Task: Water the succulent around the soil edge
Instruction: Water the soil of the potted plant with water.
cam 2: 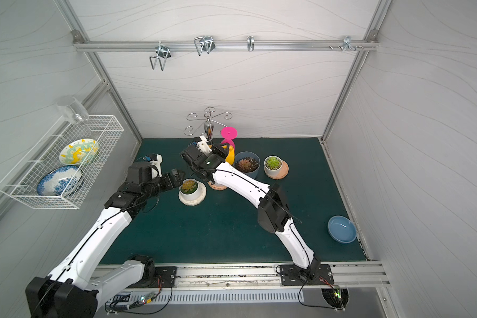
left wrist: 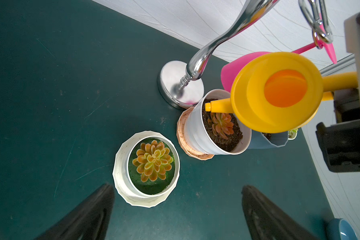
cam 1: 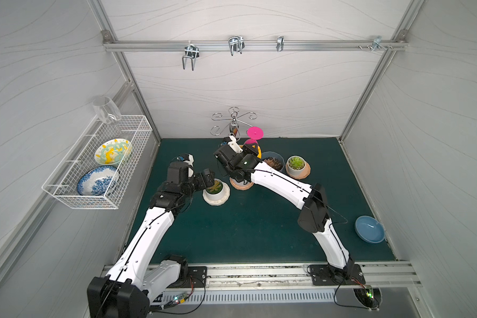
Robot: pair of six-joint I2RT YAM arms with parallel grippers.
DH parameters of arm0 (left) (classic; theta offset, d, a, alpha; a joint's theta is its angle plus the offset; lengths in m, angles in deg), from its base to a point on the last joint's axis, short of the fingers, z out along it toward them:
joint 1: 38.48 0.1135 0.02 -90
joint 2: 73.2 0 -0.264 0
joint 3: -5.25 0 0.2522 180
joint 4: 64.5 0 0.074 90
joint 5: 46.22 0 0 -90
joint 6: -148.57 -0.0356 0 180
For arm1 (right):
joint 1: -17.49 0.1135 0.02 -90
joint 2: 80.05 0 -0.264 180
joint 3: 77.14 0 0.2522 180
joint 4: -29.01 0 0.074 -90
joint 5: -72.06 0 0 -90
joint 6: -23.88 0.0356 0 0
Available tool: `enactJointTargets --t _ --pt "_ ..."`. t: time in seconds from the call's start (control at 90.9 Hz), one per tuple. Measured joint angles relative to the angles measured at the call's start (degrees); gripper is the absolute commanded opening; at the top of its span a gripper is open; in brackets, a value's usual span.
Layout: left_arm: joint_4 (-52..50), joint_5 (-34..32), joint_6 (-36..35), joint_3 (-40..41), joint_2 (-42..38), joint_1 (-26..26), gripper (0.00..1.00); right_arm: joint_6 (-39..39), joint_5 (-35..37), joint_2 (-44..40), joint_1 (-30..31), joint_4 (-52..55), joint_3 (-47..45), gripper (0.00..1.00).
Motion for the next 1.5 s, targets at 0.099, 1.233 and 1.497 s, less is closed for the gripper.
enactJointTargets --t 0.099,1.233,1.497 --pt "0.00 0.07 0.00 0.00 0.00 0.04 1.00 0.46 -0.07 -0.11 0.39 0.37 -0.39 0.00" --pt "0.02 1.07 0.74 0.00 -0.42 0.24 1.00 31.43 -1.97 -11.76 -0.26 27.98 -10.71 0.00" --pt "0.02 1.07 0.87 0.00 -0.42 0.24 1.00 37.18 -5.79 -17.99 -4.61 31.67 -14.97 0.00"
